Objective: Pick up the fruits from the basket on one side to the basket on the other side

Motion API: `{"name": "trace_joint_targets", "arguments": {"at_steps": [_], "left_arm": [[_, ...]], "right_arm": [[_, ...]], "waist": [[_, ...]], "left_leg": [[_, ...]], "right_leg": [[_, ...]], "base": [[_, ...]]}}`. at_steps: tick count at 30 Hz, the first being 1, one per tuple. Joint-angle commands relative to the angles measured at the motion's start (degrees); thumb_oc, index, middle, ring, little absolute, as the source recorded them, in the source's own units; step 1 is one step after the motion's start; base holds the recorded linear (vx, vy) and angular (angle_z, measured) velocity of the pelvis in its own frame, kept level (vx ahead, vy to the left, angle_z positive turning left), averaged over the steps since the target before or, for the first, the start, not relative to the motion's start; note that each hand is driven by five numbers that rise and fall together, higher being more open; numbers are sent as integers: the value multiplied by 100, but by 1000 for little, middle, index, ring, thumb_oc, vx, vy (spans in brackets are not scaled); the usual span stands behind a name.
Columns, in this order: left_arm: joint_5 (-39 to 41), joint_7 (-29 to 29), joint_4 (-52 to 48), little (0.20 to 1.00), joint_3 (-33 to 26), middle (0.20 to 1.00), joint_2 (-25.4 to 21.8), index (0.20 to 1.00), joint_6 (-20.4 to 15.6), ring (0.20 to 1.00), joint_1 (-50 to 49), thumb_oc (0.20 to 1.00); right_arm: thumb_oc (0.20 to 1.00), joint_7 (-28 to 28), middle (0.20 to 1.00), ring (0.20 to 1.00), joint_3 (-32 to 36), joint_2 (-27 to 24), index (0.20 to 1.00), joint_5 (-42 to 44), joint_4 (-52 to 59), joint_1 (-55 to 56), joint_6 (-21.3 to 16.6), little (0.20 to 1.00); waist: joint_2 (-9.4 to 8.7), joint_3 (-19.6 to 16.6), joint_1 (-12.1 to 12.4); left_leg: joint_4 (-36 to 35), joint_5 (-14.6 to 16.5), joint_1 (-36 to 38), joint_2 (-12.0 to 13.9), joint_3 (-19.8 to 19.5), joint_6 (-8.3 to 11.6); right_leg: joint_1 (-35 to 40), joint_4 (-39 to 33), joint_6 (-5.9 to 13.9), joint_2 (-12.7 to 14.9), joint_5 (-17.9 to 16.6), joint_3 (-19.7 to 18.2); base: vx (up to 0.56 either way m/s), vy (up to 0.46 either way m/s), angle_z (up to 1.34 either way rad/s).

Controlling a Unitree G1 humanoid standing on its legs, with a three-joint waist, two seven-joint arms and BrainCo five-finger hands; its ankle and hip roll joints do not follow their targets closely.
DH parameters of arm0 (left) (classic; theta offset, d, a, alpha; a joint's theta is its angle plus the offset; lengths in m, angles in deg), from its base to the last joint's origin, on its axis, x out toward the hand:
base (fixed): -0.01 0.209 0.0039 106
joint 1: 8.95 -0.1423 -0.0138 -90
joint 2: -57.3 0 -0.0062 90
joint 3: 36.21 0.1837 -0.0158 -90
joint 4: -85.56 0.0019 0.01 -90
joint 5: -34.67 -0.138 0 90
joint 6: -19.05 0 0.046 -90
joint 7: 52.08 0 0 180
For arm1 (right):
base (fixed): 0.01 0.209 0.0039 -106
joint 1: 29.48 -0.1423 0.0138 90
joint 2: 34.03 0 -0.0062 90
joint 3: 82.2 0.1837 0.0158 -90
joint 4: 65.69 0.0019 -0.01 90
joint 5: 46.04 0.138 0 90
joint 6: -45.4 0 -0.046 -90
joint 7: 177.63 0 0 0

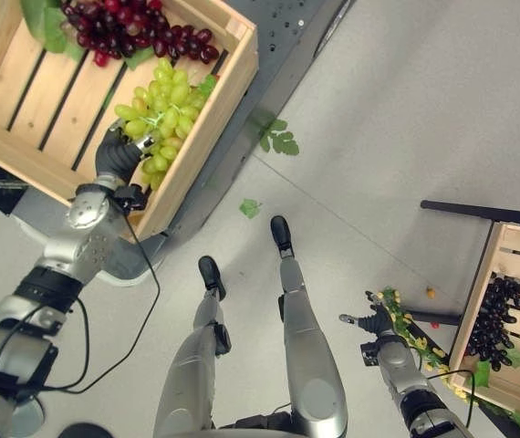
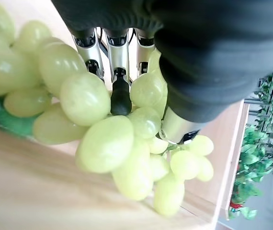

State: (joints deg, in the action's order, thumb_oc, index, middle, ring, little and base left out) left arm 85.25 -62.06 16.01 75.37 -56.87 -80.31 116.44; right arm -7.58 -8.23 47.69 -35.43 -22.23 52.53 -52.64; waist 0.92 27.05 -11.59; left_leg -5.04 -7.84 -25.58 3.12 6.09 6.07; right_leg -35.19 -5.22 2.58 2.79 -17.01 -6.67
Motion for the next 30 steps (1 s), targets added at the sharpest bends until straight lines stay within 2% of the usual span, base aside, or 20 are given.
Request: {"name": "trace_joint_targets", "arguments": {"at_steps": [1, 9, 12, 23, 30], "left_arm": [[107, 311, -743, 200, -265, 200, -507, 200, -502, 200, -166, 200], [60, 588, -1648, 200, -482, 200, -574, 200, -491, 200, -972, 200], [44, 722, -1879, 200, -680, 200, -468, 200, -463, 200, -1416, 200], [909, 1168, -2430, 200, -1046, 200, -173, 200, -450, 200, -2196, 200], [1155, 1375, -2975, 200, -1111, 200, -272, 200, -441, 200, -2507, 200]], "right_arm": [[1000, 104, 1000, 1000, -76, -230, 1000, -214, 181, 408, 41, 1000], [1000, 252, 1000, 1000, -183, -250, 1000, -350, 89, 391, 51, 1000], [1000, 326, 1000, 1000, -226, -229, 1000, -391, 75, 388, 40, 1000], [1000, 502, 1000, 1000, -317, -219, 1000, -486, 176, 436, -12, 1000], [1000, 615, 1000, 1000, -372, -450, 1000, -455, 1052, 353, -123, 1000]], "waist": [[-180, -205, 150], [-165, -344, 269], [-155, -408, 327], [-101, -561, 413], [-63, -674, 458]], "left_leg": [[4, 128, -15, -309, -141, -158], [4, 148, 224, -336, -188, -174], [4, 172, 335, -352, -211, -189], [4, 210, 537, -361, -247, -212], [4, 224, 642, -343, -262, -222]], "right_leg": [[291, 23, 577, 106, 555, 402], [593, 22, 571, 132, 626, 490], [726, 22, 565, 119, 660, 511], [926, 22, 558, 120, 733, 522], [1056, 22, 547, 130, 770, 556]], "base": [[0, 0, 0], [8, 14, 7], [0, 0, 0], [4, 6, 2], [0, 0, 0]]}}
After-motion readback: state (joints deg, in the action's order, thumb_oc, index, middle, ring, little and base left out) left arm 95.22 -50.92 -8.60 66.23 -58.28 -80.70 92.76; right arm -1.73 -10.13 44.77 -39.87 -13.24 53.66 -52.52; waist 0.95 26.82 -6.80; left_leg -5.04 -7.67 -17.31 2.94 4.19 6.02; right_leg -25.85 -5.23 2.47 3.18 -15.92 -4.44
